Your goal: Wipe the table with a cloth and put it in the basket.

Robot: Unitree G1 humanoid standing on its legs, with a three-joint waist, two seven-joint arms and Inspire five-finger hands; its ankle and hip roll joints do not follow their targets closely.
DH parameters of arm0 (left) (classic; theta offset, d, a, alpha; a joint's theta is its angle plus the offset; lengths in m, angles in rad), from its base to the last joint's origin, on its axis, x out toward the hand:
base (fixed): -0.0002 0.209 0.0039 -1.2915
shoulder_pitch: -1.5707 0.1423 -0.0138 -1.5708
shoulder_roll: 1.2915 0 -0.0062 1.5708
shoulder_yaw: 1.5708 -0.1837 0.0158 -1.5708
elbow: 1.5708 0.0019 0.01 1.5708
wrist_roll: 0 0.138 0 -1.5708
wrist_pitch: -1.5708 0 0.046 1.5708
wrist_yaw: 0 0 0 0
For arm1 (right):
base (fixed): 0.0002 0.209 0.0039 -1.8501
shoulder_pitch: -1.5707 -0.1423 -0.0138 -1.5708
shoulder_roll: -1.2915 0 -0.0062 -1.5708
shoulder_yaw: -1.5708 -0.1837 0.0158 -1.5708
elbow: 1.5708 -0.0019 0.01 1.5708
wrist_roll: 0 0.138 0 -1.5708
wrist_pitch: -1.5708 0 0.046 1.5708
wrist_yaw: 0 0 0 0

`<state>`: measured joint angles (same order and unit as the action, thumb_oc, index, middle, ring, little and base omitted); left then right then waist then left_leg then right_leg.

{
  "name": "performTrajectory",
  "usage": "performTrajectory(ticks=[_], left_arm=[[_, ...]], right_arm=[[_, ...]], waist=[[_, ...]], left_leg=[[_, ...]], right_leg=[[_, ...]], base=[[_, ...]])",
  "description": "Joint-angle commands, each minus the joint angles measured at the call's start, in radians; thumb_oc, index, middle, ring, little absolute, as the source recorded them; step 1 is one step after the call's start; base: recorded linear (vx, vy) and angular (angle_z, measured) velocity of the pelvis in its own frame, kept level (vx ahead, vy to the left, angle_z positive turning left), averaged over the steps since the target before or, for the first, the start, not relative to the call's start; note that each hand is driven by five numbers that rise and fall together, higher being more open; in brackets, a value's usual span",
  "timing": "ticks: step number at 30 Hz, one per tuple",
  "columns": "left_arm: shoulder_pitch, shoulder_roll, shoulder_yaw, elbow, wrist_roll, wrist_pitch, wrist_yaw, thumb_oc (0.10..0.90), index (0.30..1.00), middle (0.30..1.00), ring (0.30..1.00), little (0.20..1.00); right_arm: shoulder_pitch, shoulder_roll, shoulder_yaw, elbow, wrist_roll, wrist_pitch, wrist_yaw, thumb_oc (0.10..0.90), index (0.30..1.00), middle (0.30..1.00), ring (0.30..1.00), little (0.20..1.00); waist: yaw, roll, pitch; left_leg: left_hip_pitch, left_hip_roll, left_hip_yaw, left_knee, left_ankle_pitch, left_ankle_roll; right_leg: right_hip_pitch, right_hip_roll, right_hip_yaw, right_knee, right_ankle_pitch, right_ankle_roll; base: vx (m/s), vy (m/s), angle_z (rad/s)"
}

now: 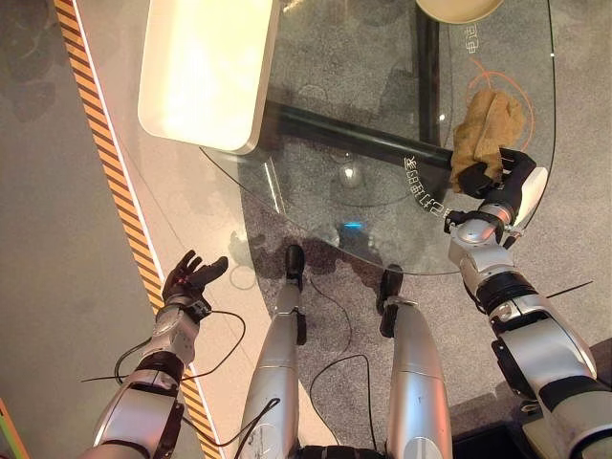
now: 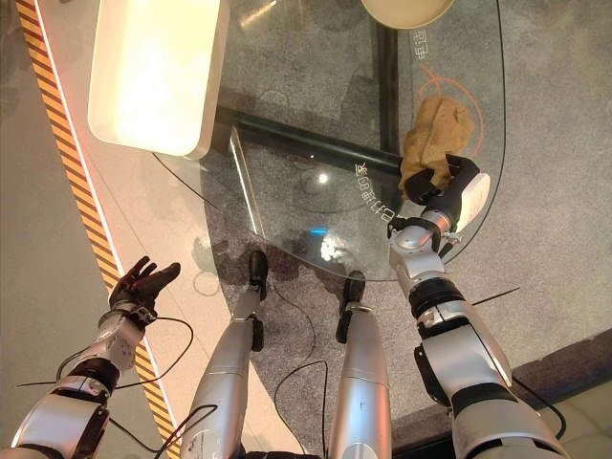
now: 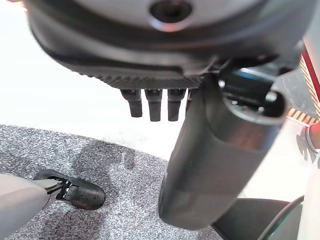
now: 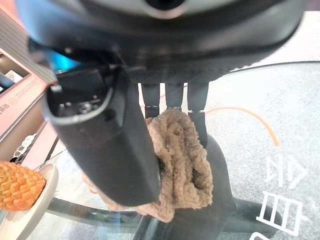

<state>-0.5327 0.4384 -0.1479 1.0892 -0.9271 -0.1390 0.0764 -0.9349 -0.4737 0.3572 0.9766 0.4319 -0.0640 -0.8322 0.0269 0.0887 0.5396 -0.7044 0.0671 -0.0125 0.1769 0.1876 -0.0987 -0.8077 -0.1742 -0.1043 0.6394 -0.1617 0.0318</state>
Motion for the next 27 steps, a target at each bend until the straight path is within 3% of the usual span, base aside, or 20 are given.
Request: performTrajectory(ticks=[1, 8, 13, 19, 27], left_arm=[[-0.021, 0.029, -0.005, 0.03, -0.01, -0.036, 0.019, 0.8, 0.9, 0.9, 0.9, 0.9], [-0.021, 0.026, -0.017, 0.016, -0.001, -0.027, 0.013, 0.8, 0.9, 0.9, 0.9, 0.9], [-0.001, 0.007, -0.02, 0.004, 0.007, -0.042, 0.019, 0.8, 0.9, 0.9, 0.9, 0.9], [0.008, -0.008, -0.019, 0.001, 0.009, -0.05, 0.005, 0.8, 0.9, 0.9, 0.9, 0.9], [0.012, -0.02, -0.02, 0.001, 0.013, -0.043, -0.006, 0.8, 0.9, 0.9, 0.9, 0.9]], right_arm=[[-0.051, -0.031, 0.065, 0.011, -0.077, -0.034, 0.026, 0.1, 0.3, 0.3, 0.3, 0.2], [-0.101, -0.046, 0.12, -0.072, -0.157, 0.014, 0.005, 0.1, 0.3, 0.3, 0.3, 0.2], [-0.146, -0.042, 0.187, -0.179, -0.218, 0.089, -0.01, 0.1, 0.3, 0.3, 0.3, 0.2], [-0.207, -0.024, 0.267, -0.244, -0.338, 0.13, 0.065, 0.1, 0.3, 0.3, 0.3, 0.2], [-0.237, -0.016, 0.332, -0.255, -0.372, 0.157, 0.132, 0.1, 0.3, 0.3, 0.3, 0.2]], waist=[[0.019, 0.018, -0.02], [0.028, 0.012, -0.02], [0.036, 0.016, -0.02], [0.049, 0.029, -0.02], [0.058, 0.043, -0.02]], left_leg=[[-0.027, -0.057, 0.038, 0.178, -0.186, 0.044], [-0.03, -0.057, 0.032, 0.171, -0.18, 0.042], [-0.025, -0.062, 0.027, 0.162, -0.174, 0.041], [-0.014, -0.07, 0.026, 0.149, -0.167, 0.044], [0.002, -0.078, 0.028, 0.144, -0.165, 0.046]], right_leg=[[0.05, 0.017, -0.009, -0.221, 0.116, 0.032], [0.052, 0.016, -0.018, -0.227, 0.121, 0.035], [0.055, 0.014, -0.023, -0.23, 0.121, 0.036], [0.062, 0.01, -0.027, -0.232, 0.117, 0.031], [0.079, 0.001, -0.032, -0.234, 0.112, 0.026]], base=[[0.0, 0.0, 0.0], [0.0, 0.0, 0.0], [0.0, 0.0, 0.0], [0.0, 0.011, 0.0], [0.0, 0.005, 0.01]])
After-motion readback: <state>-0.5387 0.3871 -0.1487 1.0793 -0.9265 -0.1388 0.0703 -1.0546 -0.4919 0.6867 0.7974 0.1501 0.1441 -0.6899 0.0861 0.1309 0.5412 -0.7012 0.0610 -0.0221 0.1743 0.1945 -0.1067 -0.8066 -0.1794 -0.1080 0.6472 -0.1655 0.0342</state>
